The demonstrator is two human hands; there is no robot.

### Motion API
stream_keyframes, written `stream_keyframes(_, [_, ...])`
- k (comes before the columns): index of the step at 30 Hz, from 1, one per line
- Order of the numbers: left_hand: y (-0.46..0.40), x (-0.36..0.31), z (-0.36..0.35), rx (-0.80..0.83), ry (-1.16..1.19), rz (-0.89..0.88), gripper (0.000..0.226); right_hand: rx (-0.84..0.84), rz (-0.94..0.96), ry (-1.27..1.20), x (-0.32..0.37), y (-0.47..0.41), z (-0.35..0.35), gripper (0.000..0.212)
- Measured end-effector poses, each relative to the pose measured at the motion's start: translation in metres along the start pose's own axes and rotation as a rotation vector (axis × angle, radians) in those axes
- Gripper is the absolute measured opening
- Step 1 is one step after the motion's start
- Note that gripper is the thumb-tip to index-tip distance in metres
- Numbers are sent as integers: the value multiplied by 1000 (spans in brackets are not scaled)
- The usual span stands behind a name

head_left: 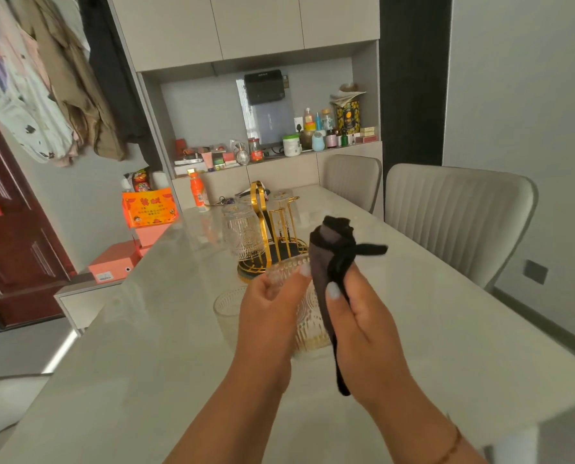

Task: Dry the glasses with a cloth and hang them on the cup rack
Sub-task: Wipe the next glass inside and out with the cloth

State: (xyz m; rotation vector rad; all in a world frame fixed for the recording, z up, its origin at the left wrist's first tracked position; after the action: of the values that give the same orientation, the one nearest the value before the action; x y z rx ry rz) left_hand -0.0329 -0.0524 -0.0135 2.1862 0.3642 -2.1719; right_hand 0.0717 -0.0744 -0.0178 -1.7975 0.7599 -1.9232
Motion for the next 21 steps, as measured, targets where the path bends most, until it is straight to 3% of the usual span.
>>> stream_keyframes(4, [7,-6,-3,17,122,-87,48,-87,-328,-496,-3,-16,11,17])
stream_keyframes(8, [1,-17,-1,-40,219,-159,37,18,-528,-922,-6,-2,0,34])
stream_keyframes(11, [-3,-16,1,-51,202,-201,37,44,-507,-951,-10,4,-7,51])
stream_keyframes(17, [3,-14,-5,71,117,-150,43,-41,-676,-1101,-17,-2,-3,44])
stream_keyframes(21, [2,-14,-10,62,3,-119,92,-224,-520,-1046,-18,0,-4,32])
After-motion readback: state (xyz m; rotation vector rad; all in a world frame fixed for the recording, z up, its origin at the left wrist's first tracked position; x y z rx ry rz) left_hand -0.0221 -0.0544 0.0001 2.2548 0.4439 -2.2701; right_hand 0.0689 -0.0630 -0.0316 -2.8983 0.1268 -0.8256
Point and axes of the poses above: each hand's wrist, its own y-axis away from the middle knuckle, its own z-axis out of the back of the hand, x = y × z, the point moved 2 cm from there along -y, towards the middle knuckle, and after that the axes turned 7 degrees about -y, right-handed, at the moved point
